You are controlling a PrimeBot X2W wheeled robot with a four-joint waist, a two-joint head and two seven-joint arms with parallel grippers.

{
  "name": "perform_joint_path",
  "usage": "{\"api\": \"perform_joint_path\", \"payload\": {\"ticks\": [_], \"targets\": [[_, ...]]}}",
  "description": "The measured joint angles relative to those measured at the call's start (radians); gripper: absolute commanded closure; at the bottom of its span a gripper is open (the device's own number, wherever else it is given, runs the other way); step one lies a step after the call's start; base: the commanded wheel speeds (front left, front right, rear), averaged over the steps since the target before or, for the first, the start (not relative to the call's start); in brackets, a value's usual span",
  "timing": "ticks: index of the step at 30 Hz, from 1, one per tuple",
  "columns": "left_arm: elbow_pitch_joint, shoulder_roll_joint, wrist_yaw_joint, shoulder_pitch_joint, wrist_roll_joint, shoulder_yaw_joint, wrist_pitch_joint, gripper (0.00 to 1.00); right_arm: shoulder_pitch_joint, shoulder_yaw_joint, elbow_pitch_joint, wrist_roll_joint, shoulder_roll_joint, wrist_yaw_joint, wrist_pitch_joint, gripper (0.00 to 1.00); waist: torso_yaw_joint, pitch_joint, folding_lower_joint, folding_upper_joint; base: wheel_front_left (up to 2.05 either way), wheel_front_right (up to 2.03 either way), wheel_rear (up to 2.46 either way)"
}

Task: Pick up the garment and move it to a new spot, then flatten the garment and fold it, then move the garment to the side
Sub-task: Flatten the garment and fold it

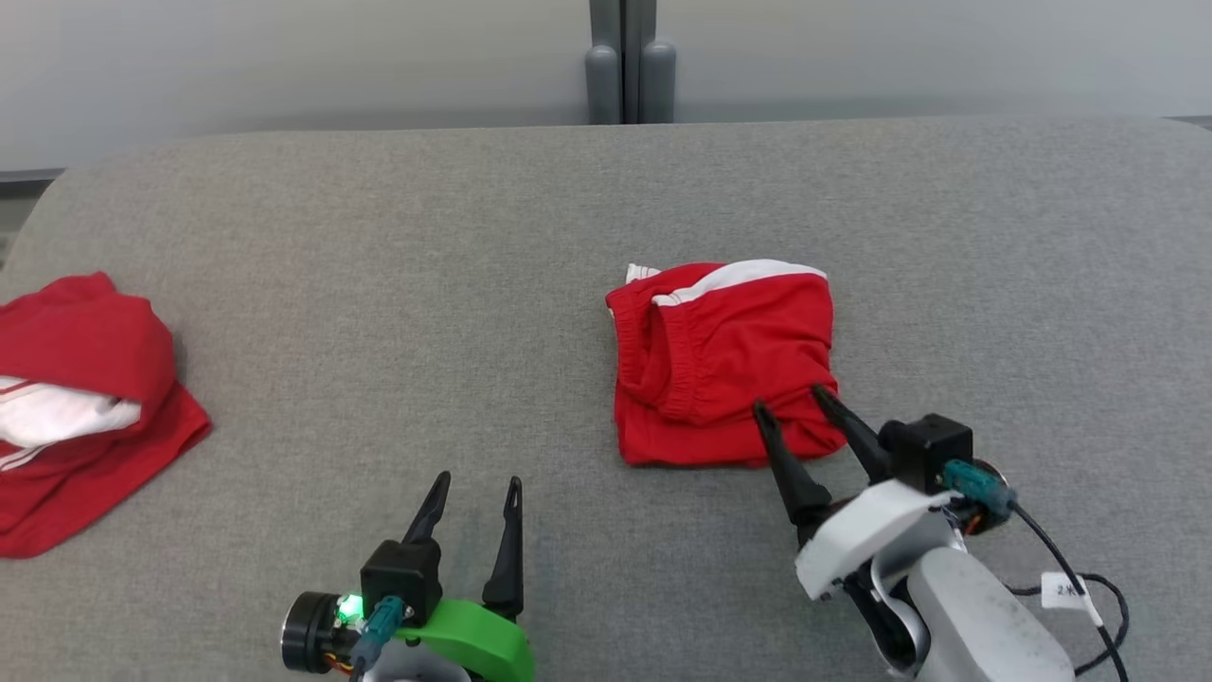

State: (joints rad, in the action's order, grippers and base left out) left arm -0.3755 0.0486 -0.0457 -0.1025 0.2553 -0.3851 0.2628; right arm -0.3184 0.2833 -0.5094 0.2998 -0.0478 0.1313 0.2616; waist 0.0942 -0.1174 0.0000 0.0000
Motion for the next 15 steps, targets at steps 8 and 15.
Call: {"api": "perform_joint_path", "payload": {"ticks": [8,15], "targets": [[-0.002,0.0,-0.003,-0.015,0.022,-0.024,0.001,0.0,-0.168,0.139,-0.117,0.205,-0.001,0.0,-0.014,0.0,0.063,-0.034,0.0,0.0,0.0,0.0,0.0],[-0.005,0.0,-0.007,-0.016,0.035,-0.046,0.001,0.0,-0.25,0.165,-0.265,0.253,0.0,0.0,-0.051,0.0,0.11,-0.052,0.0,0.0,0.0,0.0,0.0]]}}
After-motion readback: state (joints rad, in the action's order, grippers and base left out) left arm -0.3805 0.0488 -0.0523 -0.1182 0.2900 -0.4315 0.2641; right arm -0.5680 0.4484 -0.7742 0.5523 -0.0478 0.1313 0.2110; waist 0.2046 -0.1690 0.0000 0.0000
